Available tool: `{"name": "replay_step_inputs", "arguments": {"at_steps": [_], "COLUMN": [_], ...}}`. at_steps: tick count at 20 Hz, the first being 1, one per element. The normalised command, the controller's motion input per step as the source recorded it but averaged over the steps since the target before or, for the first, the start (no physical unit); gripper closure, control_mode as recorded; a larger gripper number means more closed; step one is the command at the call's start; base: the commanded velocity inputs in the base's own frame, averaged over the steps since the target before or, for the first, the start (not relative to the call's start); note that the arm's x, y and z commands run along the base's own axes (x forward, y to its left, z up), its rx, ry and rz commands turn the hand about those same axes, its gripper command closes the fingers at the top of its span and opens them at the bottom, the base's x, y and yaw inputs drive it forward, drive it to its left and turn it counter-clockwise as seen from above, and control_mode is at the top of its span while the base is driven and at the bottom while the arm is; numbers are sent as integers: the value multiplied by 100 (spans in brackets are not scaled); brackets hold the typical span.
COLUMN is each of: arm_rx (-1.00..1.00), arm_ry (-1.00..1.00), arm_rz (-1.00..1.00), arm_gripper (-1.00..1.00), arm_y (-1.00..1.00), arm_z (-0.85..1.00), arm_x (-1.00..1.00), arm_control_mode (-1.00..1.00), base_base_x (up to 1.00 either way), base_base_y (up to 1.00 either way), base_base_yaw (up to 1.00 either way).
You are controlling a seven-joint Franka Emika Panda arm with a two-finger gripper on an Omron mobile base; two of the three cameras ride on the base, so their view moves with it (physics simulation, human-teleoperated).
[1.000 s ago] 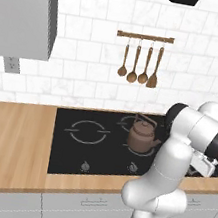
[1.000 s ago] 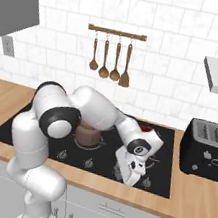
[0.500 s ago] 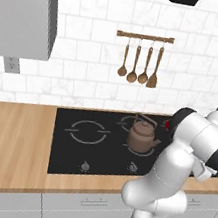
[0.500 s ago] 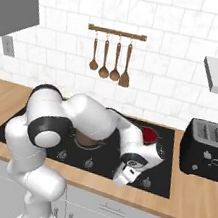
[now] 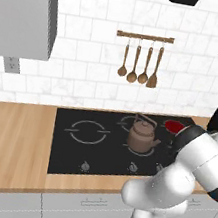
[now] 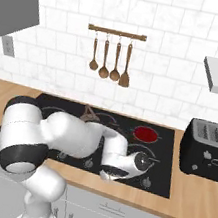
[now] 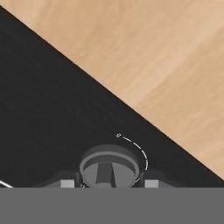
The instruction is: Turn off the rear right burner of the stove.
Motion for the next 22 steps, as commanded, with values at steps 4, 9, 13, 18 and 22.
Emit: {"name": "replay_step_inputs", "arguments": {"at_steps": [4, 9, 13, 18, 22], "arm_rx": [-9, -8, -4, -2, 0], "arm_ry": [13, 23, 27, 20, 0], "arm_rz": [-86, -88, -88, -56, 0], "arm_gripper": [100, 100, 100, 100, 100], "arm_y": [39, 31, 8, -1, 0], "arm_z": [-23, -26, -24, -13, 0], "arm_x": [15, 21, 23, 7, 0], "arm_control_mode": [-100, -100, -100, -100, -100], "base_base_x": [0, 0, 0, 0, 0], "base_base_y": [0, 0, 0, 0, 0], "base_base_yaw": [0, 0, 0, 0, 0]}}
